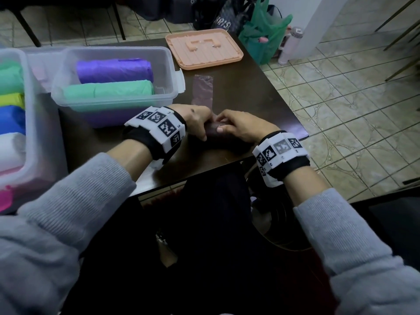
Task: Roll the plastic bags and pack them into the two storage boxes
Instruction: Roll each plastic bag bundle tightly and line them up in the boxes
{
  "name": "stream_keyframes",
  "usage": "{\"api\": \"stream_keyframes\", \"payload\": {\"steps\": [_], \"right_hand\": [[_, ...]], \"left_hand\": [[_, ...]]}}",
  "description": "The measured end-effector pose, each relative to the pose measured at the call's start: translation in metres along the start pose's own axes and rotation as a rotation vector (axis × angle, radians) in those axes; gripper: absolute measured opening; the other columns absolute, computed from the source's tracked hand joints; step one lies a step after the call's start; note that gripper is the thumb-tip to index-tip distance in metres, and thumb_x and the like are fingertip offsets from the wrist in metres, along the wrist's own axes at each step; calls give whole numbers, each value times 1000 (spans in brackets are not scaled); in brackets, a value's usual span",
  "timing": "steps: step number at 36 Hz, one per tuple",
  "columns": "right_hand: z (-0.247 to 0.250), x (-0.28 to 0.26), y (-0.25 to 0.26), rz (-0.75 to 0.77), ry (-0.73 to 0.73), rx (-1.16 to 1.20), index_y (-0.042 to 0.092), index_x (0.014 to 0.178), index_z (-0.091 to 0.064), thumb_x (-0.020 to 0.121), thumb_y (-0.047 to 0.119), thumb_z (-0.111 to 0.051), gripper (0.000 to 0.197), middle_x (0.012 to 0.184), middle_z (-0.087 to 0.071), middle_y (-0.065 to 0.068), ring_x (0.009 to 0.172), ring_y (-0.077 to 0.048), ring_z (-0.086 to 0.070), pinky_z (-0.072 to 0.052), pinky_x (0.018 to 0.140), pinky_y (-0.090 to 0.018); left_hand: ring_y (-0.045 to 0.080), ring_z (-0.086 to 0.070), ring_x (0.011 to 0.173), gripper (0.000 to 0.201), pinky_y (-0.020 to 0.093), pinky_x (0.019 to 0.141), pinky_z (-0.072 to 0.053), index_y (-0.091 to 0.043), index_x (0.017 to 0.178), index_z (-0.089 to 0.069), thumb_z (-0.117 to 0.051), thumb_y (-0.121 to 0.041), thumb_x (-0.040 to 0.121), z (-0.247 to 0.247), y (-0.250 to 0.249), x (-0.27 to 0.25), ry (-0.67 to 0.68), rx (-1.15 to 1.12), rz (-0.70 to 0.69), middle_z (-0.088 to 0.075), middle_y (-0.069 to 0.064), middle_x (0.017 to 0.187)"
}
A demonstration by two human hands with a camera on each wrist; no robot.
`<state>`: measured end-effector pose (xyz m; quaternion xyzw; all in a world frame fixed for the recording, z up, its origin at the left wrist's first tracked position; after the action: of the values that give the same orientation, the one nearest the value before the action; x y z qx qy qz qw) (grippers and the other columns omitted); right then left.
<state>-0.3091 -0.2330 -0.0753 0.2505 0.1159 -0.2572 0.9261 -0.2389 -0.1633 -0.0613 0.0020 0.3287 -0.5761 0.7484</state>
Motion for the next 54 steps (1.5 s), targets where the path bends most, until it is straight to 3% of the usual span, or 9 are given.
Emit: {"api": "stream_keyframes", "payload": {"steps": [5,15,22,24,29,38,42,48,54], "right_hand": [[0,4,-5,-8,-109,-12,20,121,-53,94,35,-51,31,125,-60,-8,115,-28,-53,-40,98,-41],[9,-9,10,115,-471,-130,10,111,-59,91,26,-56,26,111,-55,-12,106,-31,-47,-41,89,-44],[-19,-18,9,116,-330,-126,13,135,-45,74,29,-76,70,128,-47,-9,117,-27,-42,-39,100,-42],[-19,-20,9,111,-347,-121,13,137,-44,77,26,-73,68,128,-48,-10,117,-28,-43,-38,101,-41],[-21,-20,11,34,-305,-129,12,138,-41,84,31,-64,61,126,-46,-13,120,-30,-40,-38,101,-42],[-16,-16,2,-108,41,29,26,134,-50,88,42,-58,50,126,-37,-11,122,-28,-38,-32,106,-36],[-14,-17,-2,-129,141,93,31,124,-59,87,44,-59,40,118,-58,-4,107,-19,-54,-43,94,-32],[-2,-16,-8,-127,-11,125,19,123,-53,85,40,-65,45,115,-56,3,103,-13,-53,-41,93,-28],[2,-13,-10,-111,-49,93,20,115,-63,91,41,-57,32,101,-60,1,93,-13,-53,-39,81,-26]], "left_hand": [[30,-37,120,78,41,98,-38,-5,125,-41,-84,-27,64,7,-3,4,-264,116,36,-42,15,128],[30,-55,111,46,35,89,-44,-4,118,-57,-73,-13,76,10,1,0,-311,45,6,-60,16,119],[22,-56,87,31,32,77,-47,-18,113,-63,-63,-11,83,10,1,6,-94,122,57,-64,6,97],[23,-55,86,27,33,75,-45,-20,110,-62,-60,-11,84,9,-1,7,-68,154,71,-59,1,86],[33,-39,124,41,44,103,-37,-7,129,-46,-53,-9,88,16,-2,7,-241,195,70,-42,17,130],[28,-56,108,45,38,92,-46,-18,124,-56,-68,-26,82,2,4,-9,-155,99,-20,-61,10,118],[29,-54,113,43,35,92,-43,-14,126,-55,-66,-19,85,-3,5,-9,-163,118,-33,-59,13,122],[20,-52,91,35,29,82,-41,-17,128,-53,-56,-21,93,-2,7,-4,-74,89,11,-57,6,107],[30,-47,122,42,39,101,-37,-14,138,-36,-45,-20,97,-7,5,5,-41,130,46,-47,15,137]]}}
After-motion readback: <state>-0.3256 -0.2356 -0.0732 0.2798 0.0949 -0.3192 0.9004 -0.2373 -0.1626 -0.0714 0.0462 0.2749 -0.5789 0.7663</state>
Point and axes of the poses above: each hand's wrist, its own x-axis towards the middle knuckle, its own z-axis out of the back of the hand, y = z × x, the point moved 8 cm from there along x, towards the middle knuckle
